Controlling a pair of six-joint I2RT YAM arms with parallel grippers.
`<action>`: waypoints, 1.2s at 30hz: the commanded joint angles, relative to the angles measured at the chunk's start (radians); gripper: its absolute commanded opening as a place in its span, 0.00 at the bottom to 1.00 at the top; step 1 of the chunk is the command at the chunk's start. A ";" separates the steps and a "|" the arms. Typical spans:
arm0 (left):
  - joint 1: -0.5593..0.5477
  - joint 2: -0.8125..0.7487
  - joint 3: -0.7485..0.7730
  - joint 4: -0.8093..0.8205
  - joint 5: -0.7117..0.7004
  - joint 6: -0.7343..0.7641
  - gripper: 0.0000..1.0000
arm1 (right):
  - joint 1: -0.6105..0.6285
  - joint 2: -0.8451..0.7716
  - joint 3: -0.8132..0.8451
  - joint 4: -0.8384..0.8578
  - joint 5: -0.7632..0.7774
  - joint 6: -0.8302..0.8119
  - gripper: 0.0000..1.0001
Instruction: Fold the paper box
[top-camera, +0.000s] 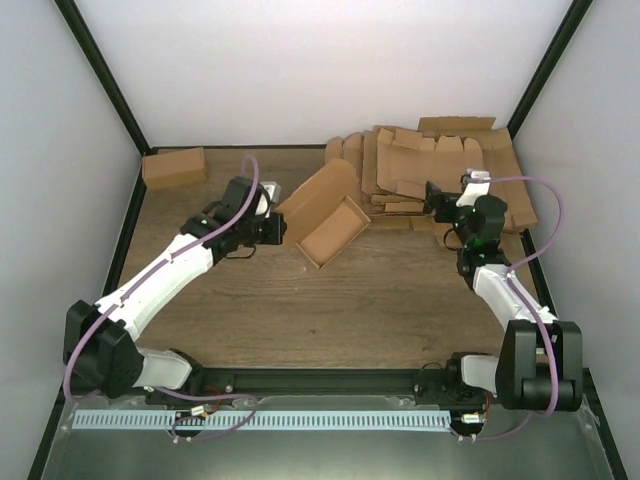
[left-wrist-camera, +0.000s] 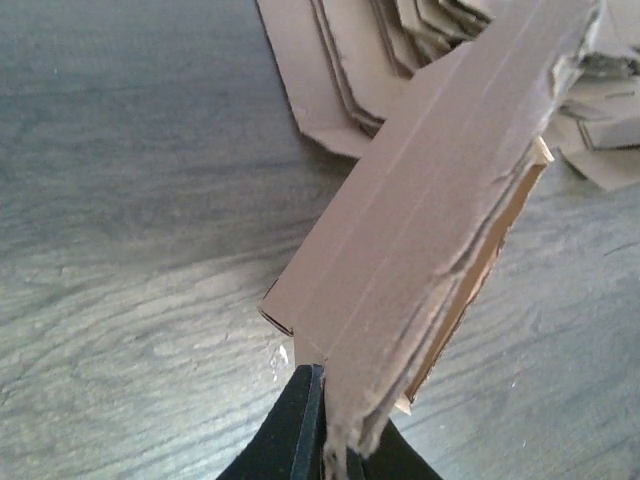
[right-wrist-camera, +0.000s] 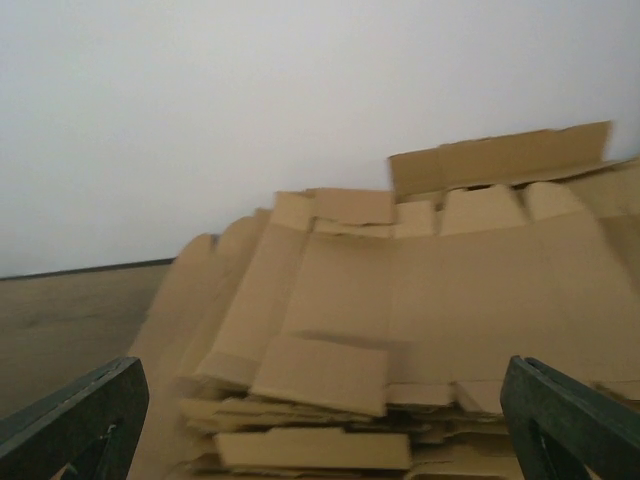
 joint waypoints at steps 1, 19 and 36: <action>0.003 -0.031 -0.024 -0.038 0.045 0.061 0.04 | 0.009 -0.008 -0.009 -0.034 -0.280 0.035 1.00; 0.002 0.044 0.067 -0.238 0.149 0.332 0.10 | 0.195 0.113 0.024 -0.062 -0.631 -0.200 0.84; 0.002 0.045 0.064 -0.259 0.200 0.404 0.04 | 0.221 0.488 0.390 -0.357 -0.826 -0.555 0.58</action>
